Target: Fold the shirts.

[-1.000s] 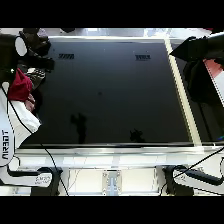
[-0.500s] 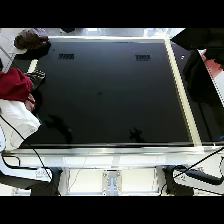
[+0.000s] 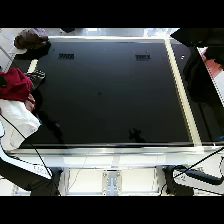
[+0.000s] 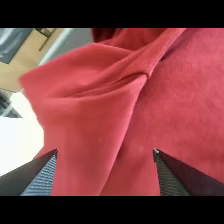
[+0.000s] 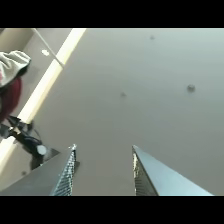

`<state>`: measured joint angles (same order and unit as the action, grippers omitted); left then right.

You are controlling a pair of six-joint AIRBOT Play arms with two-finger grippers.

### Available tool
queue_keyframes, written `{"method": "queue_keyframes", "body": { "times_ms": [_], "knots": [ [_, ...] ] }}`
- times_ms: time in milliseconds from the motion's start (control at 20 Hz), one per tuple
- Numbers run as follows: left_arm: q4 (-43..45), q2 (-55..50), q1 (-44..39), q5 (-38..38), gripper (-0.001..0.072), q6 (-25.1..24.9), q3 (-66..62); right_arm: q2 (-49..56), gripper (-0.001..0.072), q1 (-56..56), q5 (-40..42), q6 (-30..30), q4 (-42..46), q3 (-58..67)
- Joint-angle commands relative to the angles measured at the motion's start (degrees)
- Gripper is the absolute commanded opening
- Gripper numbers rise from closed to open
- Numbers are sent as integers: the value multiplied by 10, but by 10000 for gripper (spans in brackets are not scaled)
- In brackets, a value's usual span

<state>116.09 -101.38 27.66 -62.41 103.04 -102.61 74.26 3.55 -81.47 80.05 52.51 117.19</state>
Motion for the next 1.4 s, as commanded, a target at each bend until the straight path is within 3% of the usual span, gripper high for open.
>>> {"method": "queue_keyframes", "body": {
  "times_ms": [0, 50, 100, 150, 350, 550, 650, 750, 800, 950, 1050, 1100, 1150, 1200, 1250, 1350],
  "knots": [
    [22, -33, 7, 46, 673, -5, 0, 0, 391, 0, 1, 4, -40, 0],
    [22, -35, 7, 58, 521, -5, 0, 0, 391, 0, 1, 4, -47, 0],
    [22, -34, 7, 67, 232, -6, 0, 0, 391, 0, 1, 4, -49, 0],
    [24, -31, 7, 75, 30, -5, 0, 0, 391, 0, 1, 4, -49, 0],
    [23, 22, -14, 77, 12, -5, -1, 0, 390, 0, 1, 5, -54, 0],
    [-12, 150, -64, 85, 12, -5, -1, 0, 391, 0, 0, 5, -85, 0],
    [-90, 223, -96, 82, 12, -6, -1, -1, 390, 0, 0, 5, -94, 0],
    [-229, 287, -133, 80, 11, -6, -1, -4, 390, 0, -2, 4, -95, 0],
    [-318, 313, -156, 72, 12, -26, -1, -7, 390, 0, -2, 4, -95, 0],
    [-556, 355, -236, -26, 11, -197, -1, -24, 391, 0, -2, 4, -93, 2],
    [-628, 357, -299, -135, 12, -261, -1, -42, 390, 0, -1, 2, -87, 2],
    [-621, 354, -331, -178, 36, -263, -1, -50, 391, 0, 0, -1, -80, 2],
    [-601, 353, -356, -191, 235, -264, -1, -57, 390, 0, 1, -2, -70, 2],
    [-571, 353, -375, -186, 592, -264, -1, -64, 391, 0, 1, -2, -56, 2],
    [-546, 354, -383, -172, 716, -263, -1, -69, 391, 0, 0, -2, -38, 2],
    [-469, 353, -382, -151, 716, -263, -1, -79, 391, 0, -2, -3, 16, 2]
  ]
}}
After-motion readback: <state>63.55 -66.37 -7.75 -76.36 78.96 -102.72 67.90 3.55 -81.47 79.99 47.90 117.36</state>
